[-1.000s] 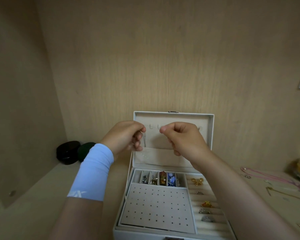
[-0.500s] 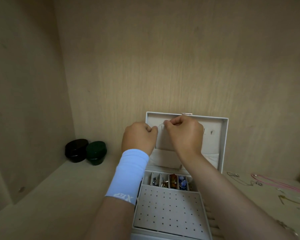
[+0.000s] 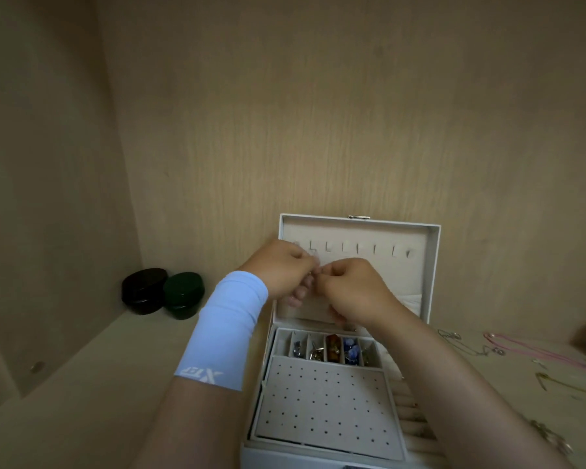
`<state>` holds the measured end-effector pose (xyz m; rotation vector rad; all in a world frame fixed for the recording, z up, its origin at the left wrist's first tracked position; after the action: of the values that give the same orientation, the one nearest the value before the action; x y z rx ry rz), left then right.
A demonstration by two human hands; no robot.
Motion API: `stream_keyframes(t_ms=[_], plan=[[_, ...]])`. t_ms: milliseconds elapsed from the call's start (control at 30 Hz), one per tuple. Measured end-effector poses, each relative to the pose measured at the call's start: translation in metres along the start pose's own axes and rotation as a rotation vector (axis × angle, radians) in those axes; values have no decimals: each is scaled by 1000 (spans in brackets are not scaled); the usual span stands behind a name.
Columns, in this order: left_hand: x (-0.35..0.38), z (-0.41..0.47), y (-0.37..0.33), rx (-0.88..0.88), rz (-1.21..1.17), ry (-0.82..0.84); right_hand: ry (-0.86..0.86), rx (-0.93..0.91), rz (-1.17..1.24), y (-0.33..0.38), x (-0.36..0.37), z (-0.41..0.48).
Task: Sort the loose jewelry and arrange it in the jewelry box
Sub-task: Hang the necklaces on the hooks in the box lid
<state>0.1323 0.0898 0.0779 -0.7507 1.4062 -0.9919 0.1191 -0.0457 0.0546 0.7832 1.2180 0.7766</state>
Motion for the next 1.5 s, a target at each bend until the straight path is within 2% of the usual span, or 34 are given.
stream_keyframes(t_ms=[133, 267, 433, 600, 733, 800, 900, 967, 1100, 1167, 1267, 1367, 1500], plan=[[3, -5, -5, 74, 94, 82, 244, 116, 201, -4, 0, -17], [4, -11, -6, 80, 92, 161, 248, 98, 186, -10, -6, -16], [-1, -10, -3, 44, 131, 137, 243, 67, 135, -10, -22, -13], [6, -10, 3, -34, 198, 157, 362, 44, 98, -7, -37, -14], [13, -9, 6, -122, 190, 135, 309, -2, 53, -6, -49, -11], [19, -12, 3, -94, 155, 209, 280, -33, 67, -3, -54, -11], [35, -21, -3, -64, -60, 359, 202, -77, 118, 0, -60, -10], [44, -21, -1, -70, -168, 391, 138, -95, 103, -2, -60, -7], [43, -16, -1, -72, -117, 274, 47, -101, 54, -10, -63, -2], [37, -17, -4, -52, -48, 214, 95, -82, -31, -14, -64, -2], [31, -18, -10, 1, 39, 128, 253, -29, -140, -17, -59, -7], [29, -19, -15, 34, 92, 88, 376, -33, -73, -13, -49, -14], [25, -21, -18, 75, 86, 79, 303, -51, 85, -13, -43, -11]])
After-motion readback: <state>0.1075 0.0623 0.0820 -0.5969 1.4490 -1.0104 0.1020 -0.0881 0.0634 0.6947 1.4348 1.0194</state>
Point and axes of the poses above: each hand's wrist, its own z-axis towards the middle knuckle, its own x-axis out of the palm, y = z × x, the point moved 3 cm from there along z, towards the middle knuckle, and after that the axes turned 4 degrees about -y, right-handed, at the moved point
